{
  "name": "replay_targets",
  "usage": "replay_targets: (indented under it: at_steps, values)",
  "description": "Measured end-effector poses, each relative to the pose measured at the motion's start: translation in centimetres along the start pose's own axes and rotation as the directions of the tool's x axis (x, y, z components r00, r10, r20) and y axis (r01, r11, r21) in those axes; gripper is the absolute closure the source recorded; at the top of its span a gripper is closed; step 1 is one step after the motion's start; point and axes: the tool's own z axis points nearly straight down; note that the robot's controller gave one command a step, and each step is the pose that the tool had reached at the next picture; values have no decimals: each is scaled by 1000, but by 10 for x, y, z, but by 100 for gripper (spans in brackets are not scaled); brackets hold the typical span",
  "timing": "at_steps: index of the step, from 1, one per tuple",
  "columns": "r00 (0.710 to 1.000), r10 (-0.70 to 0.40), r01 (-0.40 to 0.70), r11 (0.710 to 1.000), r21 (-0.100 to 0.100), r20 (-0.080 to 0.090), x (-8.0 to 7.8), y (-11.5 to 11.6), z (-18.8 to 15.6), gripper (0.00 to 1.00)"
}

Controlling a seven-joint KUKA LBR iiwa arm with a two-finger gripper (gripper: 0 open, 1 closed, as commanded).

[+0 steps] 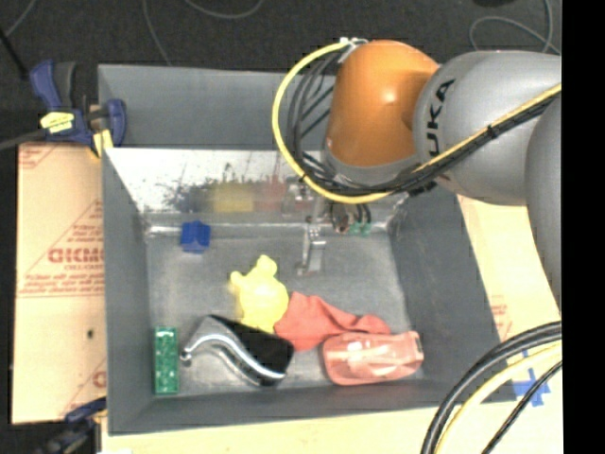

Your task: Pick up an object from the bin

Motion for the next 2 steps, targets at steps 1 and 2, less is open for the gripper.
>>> replay_targets:
  at_steps: [1, 2]
  values:
    - [1000, 1, -1, 1000, 0, 7, -1, 0, -5, 0]
    - [1000, 1, -1, 1000, 0, 7, -1, 0, -4, 0]
